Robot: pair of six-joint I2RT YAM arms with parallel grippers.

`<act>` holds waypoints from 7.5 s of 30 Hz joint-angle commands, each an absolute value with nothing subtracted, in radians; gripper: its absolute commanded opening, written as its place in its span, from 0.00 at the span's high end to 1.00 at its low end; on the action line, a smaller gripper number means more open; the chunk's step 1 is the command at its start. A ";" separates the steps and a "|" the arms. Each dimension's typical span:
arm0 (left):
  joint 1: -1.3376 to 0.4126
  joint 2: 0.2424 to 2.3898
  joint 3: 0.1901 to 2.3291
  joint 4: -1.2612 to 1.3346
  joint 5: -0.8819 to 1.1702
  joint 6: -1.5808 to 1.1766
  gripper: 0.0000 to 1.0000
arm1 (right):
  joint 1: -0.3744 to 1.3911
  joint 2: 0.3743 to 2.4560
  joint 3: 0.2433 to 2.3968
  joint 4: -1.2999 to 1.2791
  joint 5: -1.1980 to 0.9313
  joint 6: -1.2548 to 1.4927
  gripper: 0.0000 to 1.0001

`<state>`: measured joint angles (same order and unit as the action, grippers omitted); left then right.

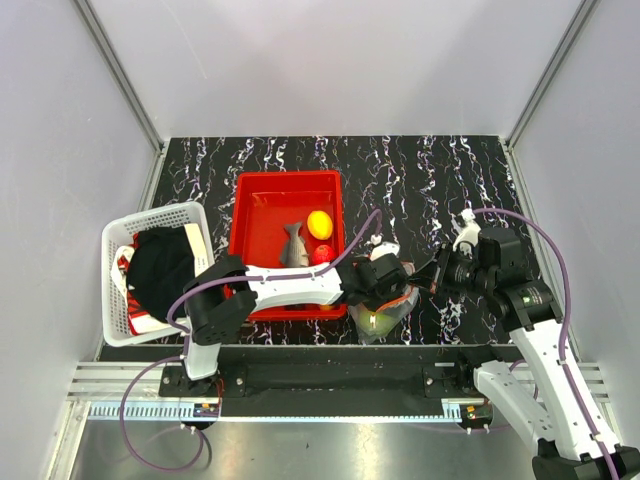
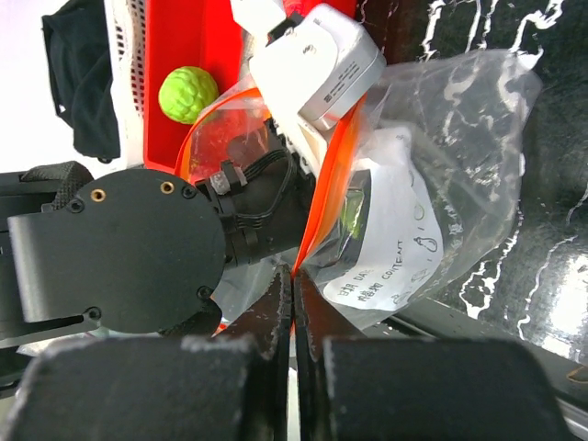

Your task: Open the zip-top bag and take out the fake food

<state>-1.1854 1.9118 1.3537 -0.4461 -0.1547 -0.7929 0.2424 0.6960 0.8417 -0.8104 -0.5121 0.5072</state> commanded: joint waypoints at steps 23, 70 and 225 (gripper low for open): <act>-1.095 2.006 1.706 -0.529 0.052 -0.578 0.33 | 0.244 0.787 1.012 -0.819 -0.110 0.350 1.00; -1.123 2.019 1.462 -0.466 0.177 -0.551 0.46 | 0.244 0.798 0.999 -0.798 -0.150 0.347 1.00; -0.370 1.767 1.255 -0.555 -0.305 -0.528 0.75 | 0.262 1.272 1.207 -0.710 0.239 0.304 0.16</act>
<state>-0.3721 1.7920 1.2697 -0.5457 -0.2264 -0.4927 0.2470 1.3125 1.2064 -0.7628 0.2691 0.3019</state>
